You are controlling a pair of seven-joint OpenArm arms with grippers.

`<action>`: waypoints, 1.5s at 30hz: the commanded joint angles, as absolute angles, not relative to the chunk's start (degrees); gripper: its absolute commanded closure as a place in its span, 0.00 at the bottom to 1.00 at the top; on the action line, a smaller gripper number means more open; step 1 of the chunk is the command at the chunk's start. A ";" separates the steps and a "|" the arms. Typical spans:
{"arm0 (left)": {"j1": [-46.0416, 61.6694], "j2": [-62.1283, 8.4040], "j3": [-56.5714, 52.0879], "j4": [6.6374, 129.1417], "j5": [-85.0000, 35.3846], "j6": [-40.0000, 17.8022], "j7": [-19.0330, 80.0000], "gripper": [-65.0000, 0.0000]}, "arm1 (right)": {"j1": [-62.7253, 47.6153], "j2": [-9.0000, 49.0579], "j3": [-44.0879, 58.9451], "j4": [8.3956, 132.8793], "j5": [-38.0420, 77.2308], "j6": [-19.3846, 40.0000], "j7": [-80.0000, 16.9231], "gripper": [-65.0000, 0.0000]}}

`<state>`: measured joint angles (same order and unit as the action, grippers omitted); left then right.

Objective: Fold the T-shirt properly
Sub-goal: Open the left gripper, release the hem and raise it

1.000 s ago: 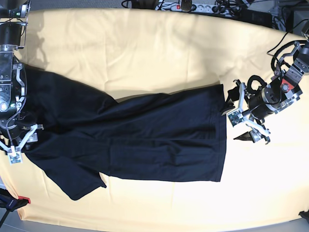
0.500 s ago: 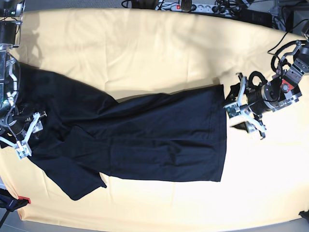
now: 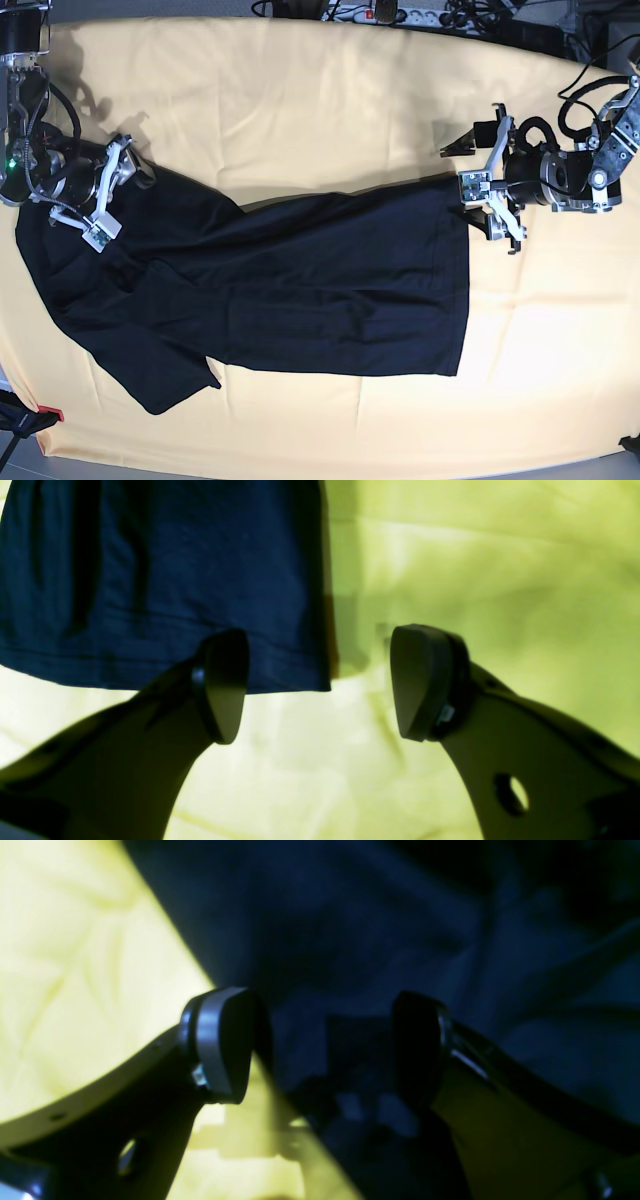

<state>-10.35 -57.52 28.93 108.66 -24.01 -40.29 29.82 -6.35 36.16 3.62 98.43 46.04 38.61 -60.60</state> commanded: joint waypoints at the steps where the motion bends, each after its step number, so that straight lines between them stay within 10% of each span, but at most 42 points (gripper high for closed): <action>1: -10.72 -58.76 28.40 109.30 -23.20 -40.00 28.93 0.31 | -6.55 37.10 4.21 99.39 46.72 38.68 -59.59 0.33; 45: -7.20 -50.28 28.49 99.85 -3.60 -40.00 13.23 0.31 | -14.72 33.85 4.21 99.37 46.09 35.83 -56.38 0.33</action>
<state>-6.55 -49.54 28.91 99.53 -3.97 -40.10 13.19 -14.61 33.28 4.23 99.00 46.06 35.99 -55.07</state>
